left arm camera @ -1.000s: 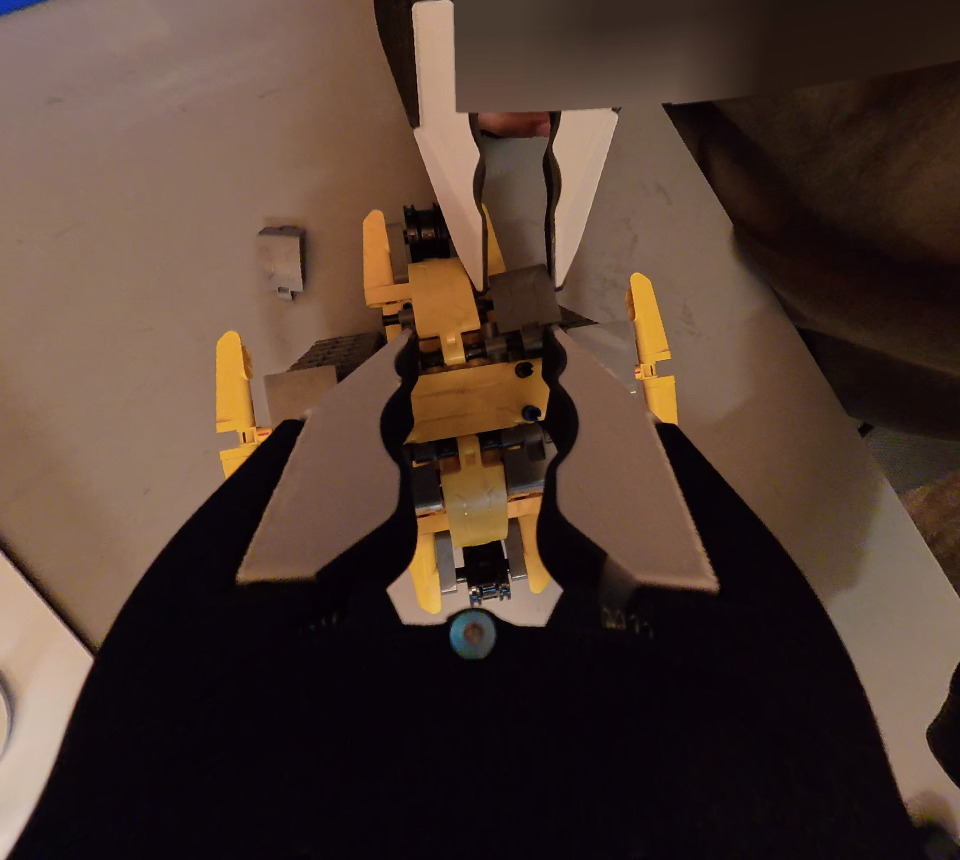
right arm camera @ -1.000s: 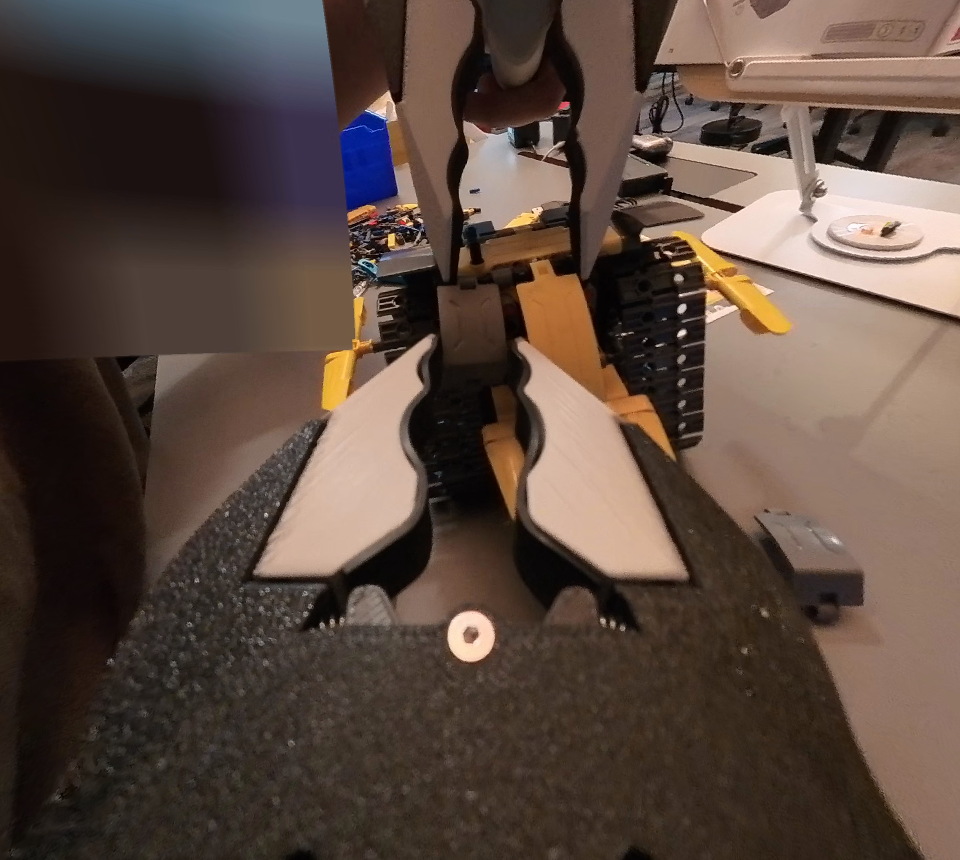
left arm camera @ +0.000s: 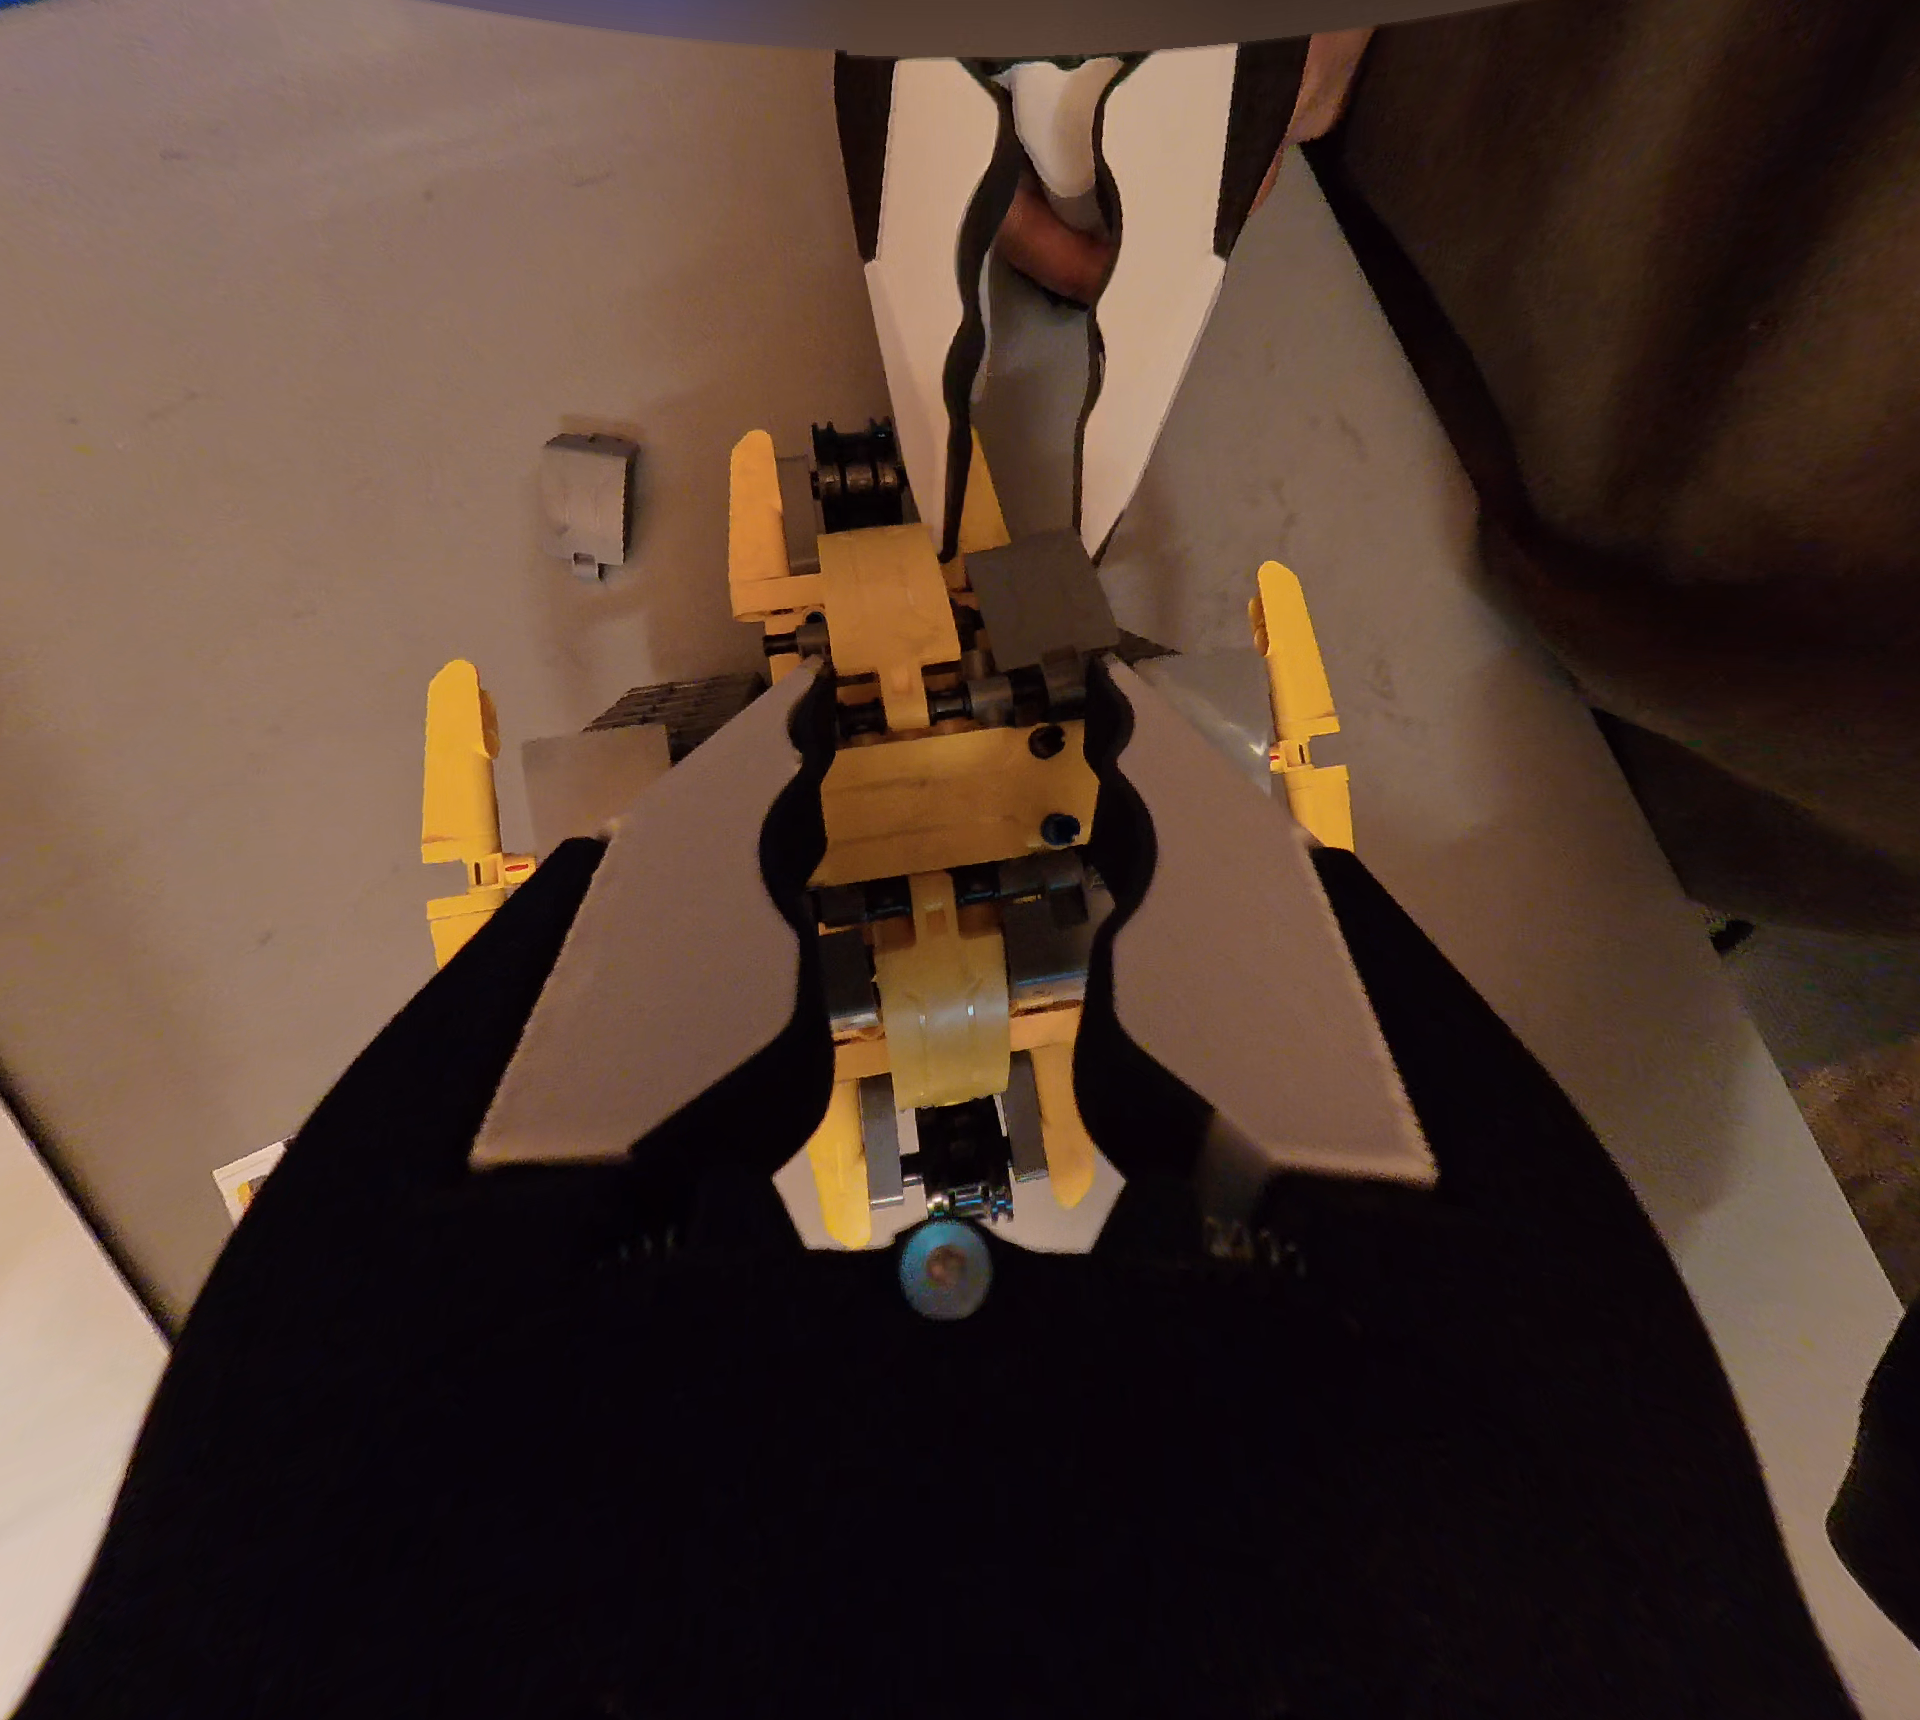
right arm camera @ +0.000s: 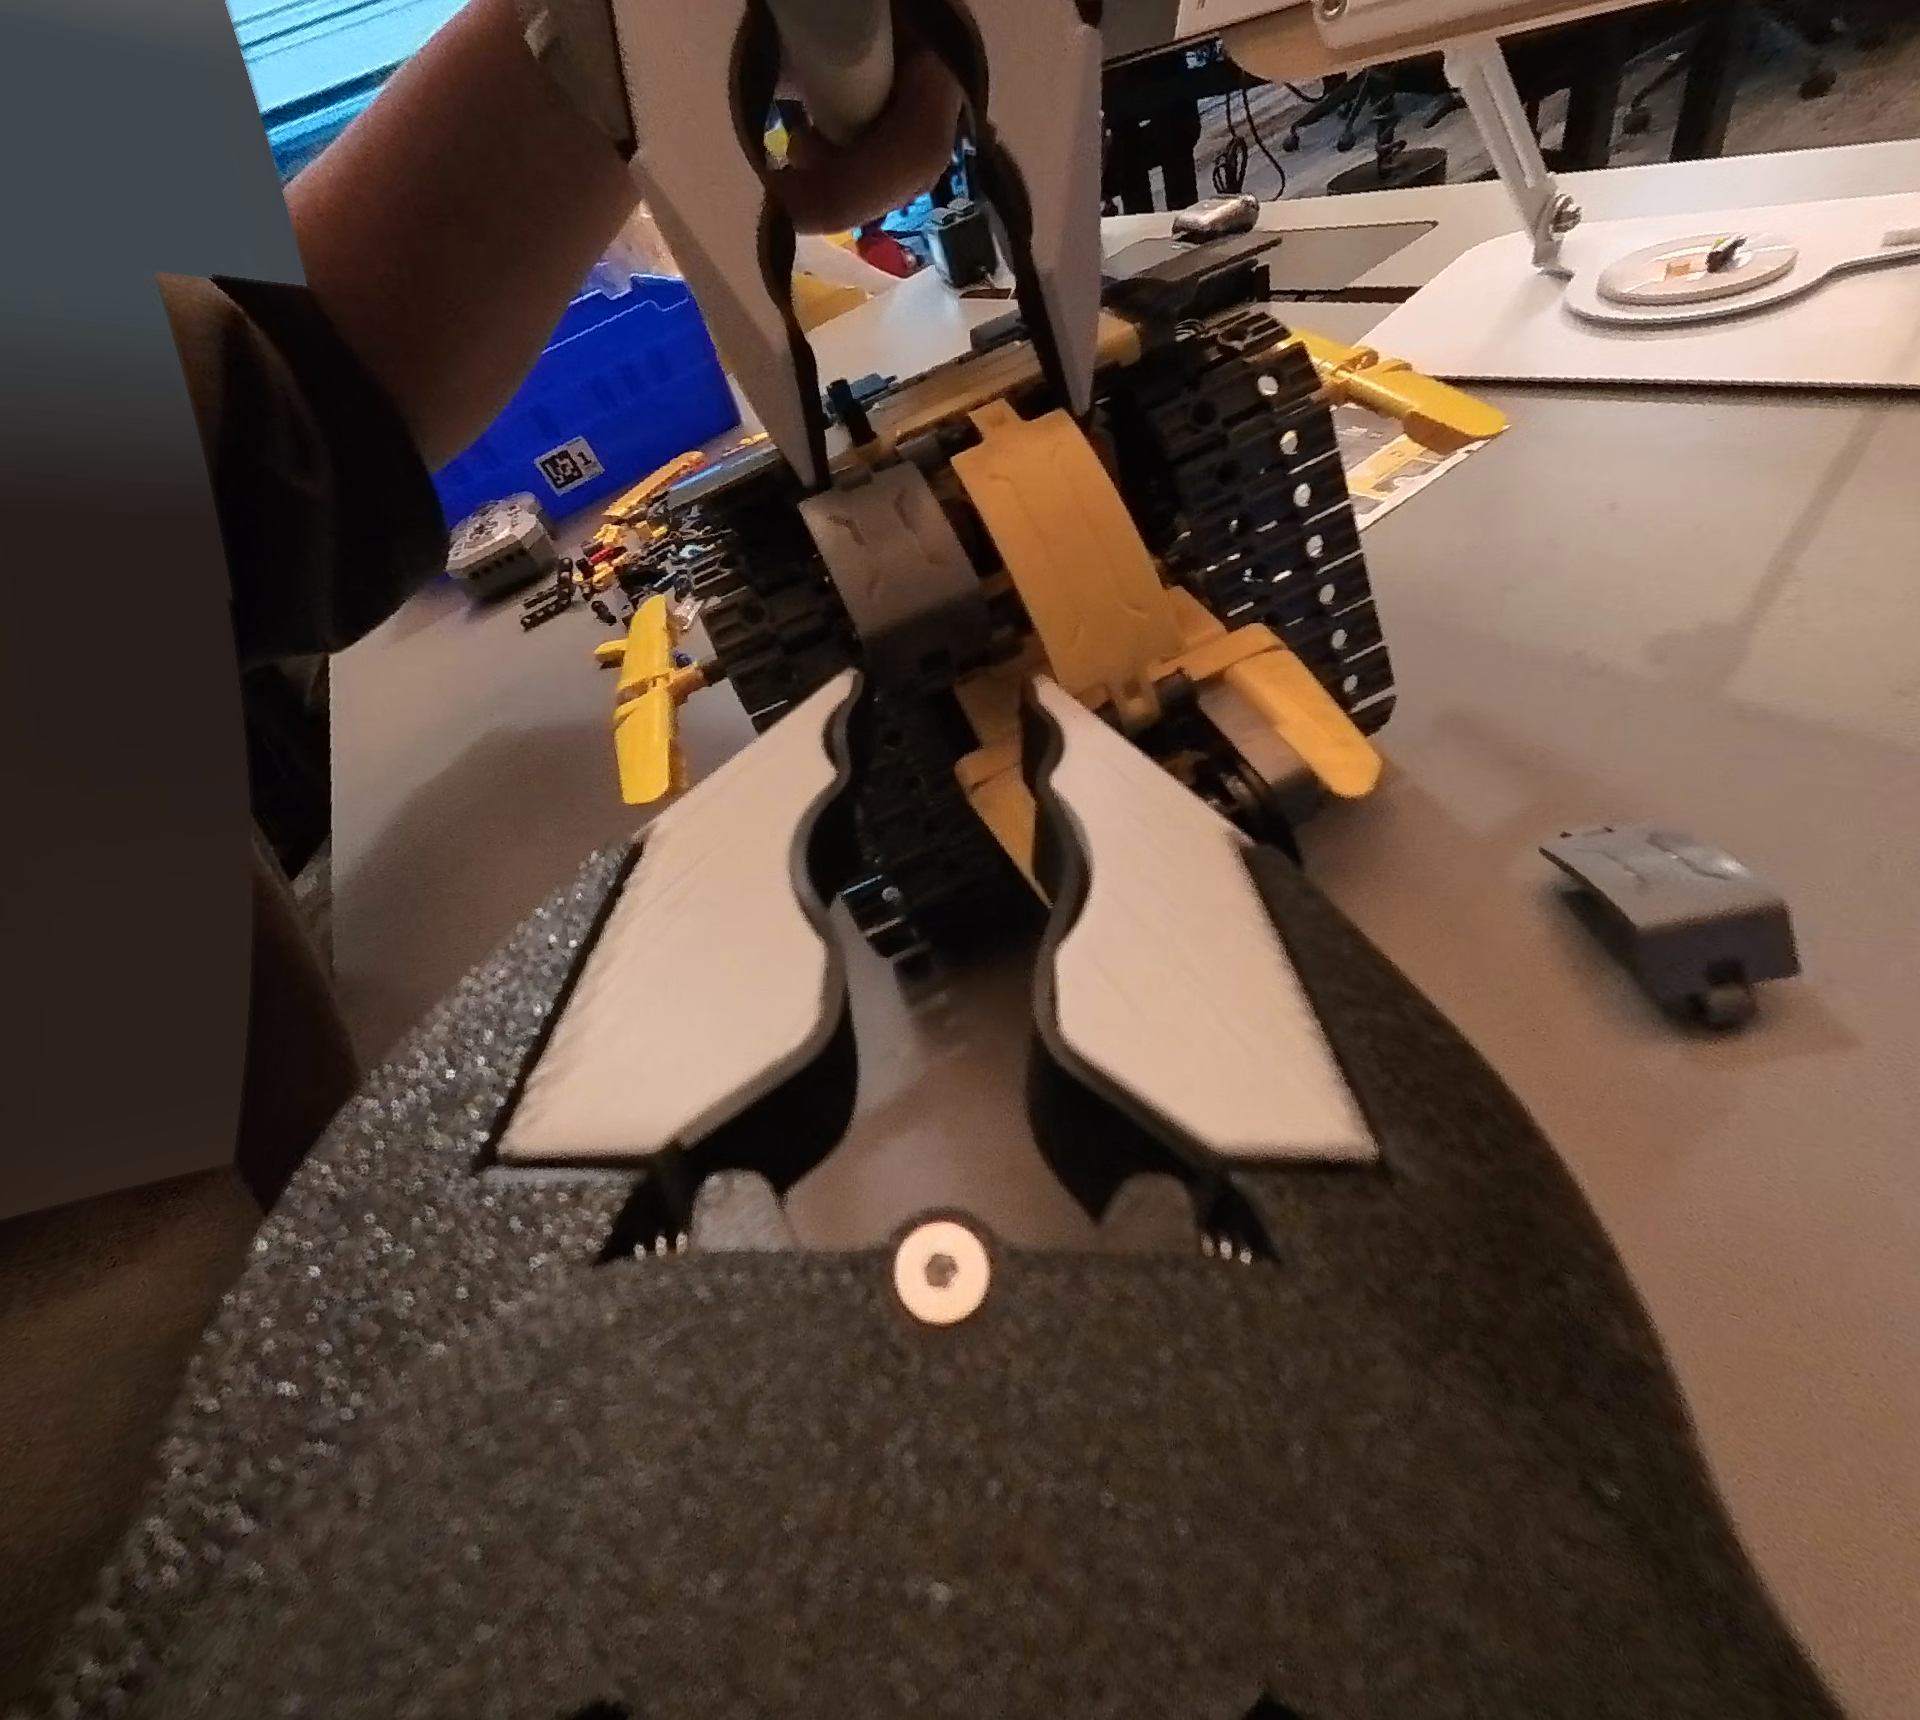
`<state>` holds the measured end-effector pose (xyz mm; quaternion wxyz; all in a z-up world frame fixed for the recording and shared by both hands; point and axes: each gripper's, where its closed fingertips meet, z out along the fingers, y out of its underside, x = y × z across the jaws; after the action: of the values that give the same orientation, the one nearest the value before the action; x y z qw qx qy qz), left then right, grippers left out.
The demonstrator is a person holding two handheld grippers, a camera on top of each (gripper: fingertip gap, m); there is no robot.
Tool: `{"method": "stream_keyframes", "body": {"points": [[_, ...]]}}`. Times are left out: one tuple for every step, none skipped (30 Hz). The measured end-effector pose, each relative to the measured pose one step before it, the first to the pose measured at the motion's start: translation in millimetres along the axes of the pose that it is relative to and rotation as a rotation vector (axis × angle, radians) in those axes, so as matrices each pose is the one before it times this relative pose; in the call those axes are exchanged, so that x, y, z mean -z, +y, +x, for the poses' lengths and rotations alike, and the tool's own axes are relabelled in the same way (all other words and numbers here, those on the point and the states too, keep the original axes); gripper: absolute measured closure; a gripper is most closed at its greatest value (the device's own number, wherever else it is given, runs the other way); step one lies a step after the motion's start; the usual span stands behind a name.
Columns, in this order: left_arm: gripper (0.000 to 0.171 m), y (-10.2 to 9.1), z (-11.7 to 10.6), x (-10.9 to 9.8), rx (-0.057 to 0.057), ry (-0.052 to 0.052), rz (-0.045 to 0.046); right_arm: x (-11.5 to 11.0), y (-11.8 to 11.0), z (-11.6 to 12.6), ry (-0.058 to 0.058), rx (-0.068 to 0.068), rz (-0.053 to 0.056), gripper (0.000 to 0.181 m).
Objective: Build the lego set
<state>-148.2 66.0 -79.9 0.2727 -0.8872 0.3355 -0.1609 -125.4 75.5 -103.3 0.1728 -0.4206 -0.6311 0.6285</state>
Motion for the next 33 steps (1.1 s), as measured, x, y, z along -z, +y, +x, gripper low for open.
{"method": "stream_keyframes", "body": {"points": [[0.124,-0.19,-0.11,-0.05,0.0034,-0.0015,0.00209,-0.38,0.28,0.04,-0.0028,-0.0026,-0.0025,0.154],[0.124,-0.08,-0.32,0.12,0.0027,-0.0027,0.00084,-0.01,-0.18,0.24,-0.0024,-0.0024,0.0011,0.153],[0.124,-0.11,-0.34,0.0,0.0022,-0.0041,-0.00078,0.22,-0.47,0.52,0.0,-0.0013,0.0015,0.153],[0.124,-0.15,-0.19,-0.09,0.0004,-0.0033,-0.00203,-0.02,-0.04,0.27,0.0009,0.0018,-0.0006,0.152],[0.124,0.03,0.16,-0.01,0.0006,-0.0019,-0.00325,-0.05,0.01,-0.12,0.0015,0.0037,-0.0011,0.152],[0.124,0.03,0.14,0.1,0.0009,-0.0018,-0.00415,-0.11,0.1,-0.41,0.0015,0.0043,-0.001,0.152],[0.124,0.01,0.01,-0.02,0.0001,-0.0022,-0.00357,0.06,0.01,-0.58,-0.0001,0.0034,-0.0012,0.15],[0.124,0.01,0.02,-0.04,0.0019,-0.0009,-0.00173,0.38,-0.29,-1.01,-0.0036,0.0017,-0.0006,0.148],[0.124,-0.07,0.07,-0.04,0.0022,-0.0001,0.00007,1.16,-0.45,-1.28,-0.006,0.0006,-0.0021,0.146],[0.124,-0.09,-0.01,-0.12,0.0023,0.0004,0.00135,2.36,-0.37,-1.43,-0.0072,0.0012,-0.0045,0.144],[0.124,0.09,-0.06,0.11,0.0017,-0.0001,0.0009,3.55,-0.29,-0.58,0.0008,0.0068,-0.0043,0.143],[0.124,0.1,-0.04,0.08,0.0009,-0.0011,0.00054,4.33,-0.94,0.82,0.0123,0.0252,0.0002,0.141],[0.124,-0.03,0.02,0.0,0.0008,-0.0017,0.00159,4.55,-1.17,2.73,0.0258,0.0419,0.0012,0.139],[0.124,-0.12,0.05,-0.04,0.0015,-0.0018,0.00226,4.3,-2.05,4.09,0.0332,0.0541,0.0019,0.134],[0.124,0.06,-0.03,-0.01,0.0012,-0.0015,0.00251,3.31,-4.13,4.08,0.0296,0.0652,0.0054,0.124],[0.124,0.04,-0.04,0.01,0.0019,-0.0005,0.00292,1.69,-5.71,5.08,0.0314,0.0727,0.01,0.113],[0.124,-0.17,-0.08,0.03,0.0022,0.0,0.00385,-0.17,-5.75,6.02,0.0282,0.0715,0.0093,0.103],[0.124,-0.09,0.05,-0.11,0.0039,0.0003,0.00491,-2.35,-4.17,2.52,-0.0041,0.0649,-0.0035,0.097],[0.124,-0.03,0.08,-0.1,0.0071,0.0007,0.00674,-4.52,-1.3,-0.11,-0.0323,0.0494,-0.0218,0.094],[0.124,-0.15,0.1,0.1,0.0104,0.001,0.00972,-6.12,1.91,0.3,-0.0402,0.0268,-0.0391,0.086],[0.124,0.0,0.03,0.16,0.0095,0.0004,0.0115,-6.4,4.12,0.12,-0.0495,0.0169,-0.0467,0.085],[0.124,-0.17,-0.02,0.25,0.0085,-0.0009,0.01349,-5.97,4.88,0.59,-0.051,0.0113,-0.0398,0.086],[0.124,-0.09,0.03,-0.06,0.0094,-0.0017,0.01355,-5.13,4.15,0.05,-0.0548,-0.0044,-0.026,0.086],[0.124,-0.12,0.1,0.04,0.0119,-0.0014,0.01224,-3.97,3.0,-2.72,-0.0681,-0.0186,-0.0166,0.086],[0.124,-0.15,-0.08,0.23,0.0147,-0.0029,0.01003,-2.7,2.55,-3.2,-0.0672,-0.0163,-0.0149,0.088],[0.124,-0.27,-0.56,0.06,0.0111,-0.009,0.00809,-1.67,2.22,-0.02,-0.0406,-0.0081,-0.0118,0.089],[0.124,-0.29,-0.24,-0.28,0.0073,-0.012,0.00783,-0.69,0.91,0.94,-0.0252,0.0047,-0.0026,0.091],[0.124,-0.29,-0.01,-0.21,0.0051,-0.0118,0.00517,0.14,-0.12,0.75,-0.0164,0.01,0.0057,0.094],[0.124,0.14,0.04,-0.04,0.0027,-0.0128,0.00232,0.35,-0.44,0.48,-0.0095,0.006,0.0102,0.095],[0.124,0.24,-0.06,0.04,0.0036,-0.0115,0.00073,0.24,-0.83,-1.08,-0.0127,-0.0006,0.0118,0.096],[0.124,0.11,0.05,0.05,0.0049,-0.0092,-0.00046,0.24,-1.12,-1.84,-0.0122,-0.0035,0.012,0.097],[0.124,0.27,-0.01,0.1,0.0037,-0.0083,-0.00251,0.04,-1.18,-1.62,-0.0053,-0.0003,0.0096,0.097],[0.124,0.26,-0.12,0.3,0.0015,-0.0076,-0.00142,-0.25,-1.26,-0.99,0.0011,0.0045,0.0062,0.097]]}}
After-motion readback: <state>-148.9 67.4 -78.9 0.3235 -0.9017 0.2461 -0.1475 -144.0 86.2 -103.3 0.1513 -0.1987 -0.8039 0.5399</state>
